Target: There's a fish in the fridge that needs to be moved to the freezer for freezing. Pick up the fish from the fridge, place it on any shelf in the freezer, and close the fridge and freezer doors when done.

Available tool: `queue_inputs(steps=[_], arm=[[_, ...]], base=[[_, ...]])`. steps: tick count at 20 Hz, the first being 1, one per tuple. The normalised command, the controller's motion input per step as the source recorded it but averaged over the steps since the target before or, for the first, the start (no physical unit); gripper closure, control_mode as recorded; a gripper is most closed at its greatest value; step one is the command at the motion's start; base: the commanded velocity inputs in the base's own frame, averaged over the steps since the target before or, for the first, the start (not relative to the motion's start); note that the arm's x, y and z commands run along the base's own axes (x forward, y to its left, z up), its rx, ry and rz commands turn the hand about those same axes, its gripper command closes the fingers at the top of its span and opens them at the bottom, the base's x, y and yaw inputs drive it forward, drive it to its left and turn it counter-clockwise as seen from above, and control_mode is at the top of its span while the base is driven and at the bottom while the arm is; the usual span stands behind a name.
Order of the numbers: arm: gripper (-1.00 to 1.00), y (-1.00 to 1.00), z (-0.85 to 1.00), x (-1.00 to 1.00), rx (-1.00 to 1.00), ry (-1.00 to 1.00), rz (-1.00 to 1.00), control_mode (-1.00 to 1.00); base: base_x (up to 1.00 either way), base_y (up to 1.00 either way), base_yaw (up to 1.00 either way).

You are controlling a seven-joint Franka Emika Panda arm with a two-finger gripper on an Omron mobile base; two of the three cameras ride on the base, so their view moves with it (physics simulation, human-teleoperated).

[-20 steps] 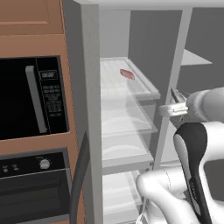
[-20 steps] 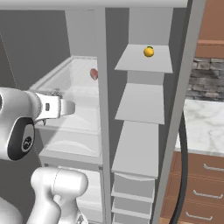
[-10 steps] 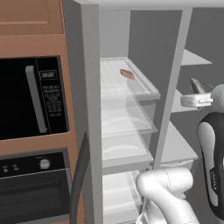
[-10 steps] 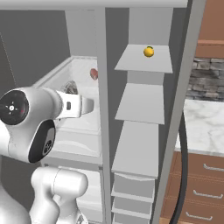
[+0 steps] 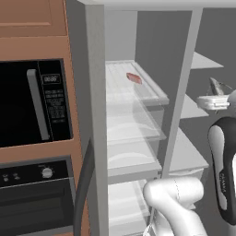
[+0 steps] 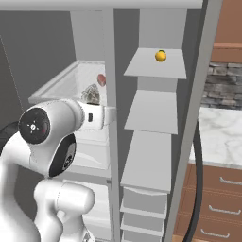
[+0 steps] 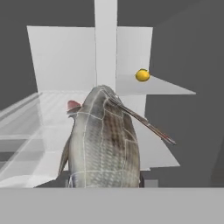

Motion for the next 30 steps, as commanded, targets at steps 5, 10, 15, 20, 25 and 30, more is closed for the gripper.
queue_inputs(steps=[5,10,15,20,25,30], arm=[[1.0,-0.46,0.1,0.18,0.0,0.0,-0.04,-1.0],[1.0,-0.33,0.13,0.28,0.0,0.0,-0.03,-1.0],[1.0,-0.39,0.08,0.41,0.0,0.0,0.0,-1.0],[1.0,-0.33,0.06,0.43,0.0,0.0,0.0,-1.0],[1.0,-0.14,0.15,0.58,0.0,0.0,0.0,-1.0],[1.0,-0.29,0.15,0.56,0.02,-0.01,0.0,-1.0]], base=[[0.0,0.0,0.0],[0.0,0.0,0.0],[0.0,0.0,0.0],[0.0,0.0,0.0],[0.0,0.0,0.0],[0.0,0.0,0.0]])
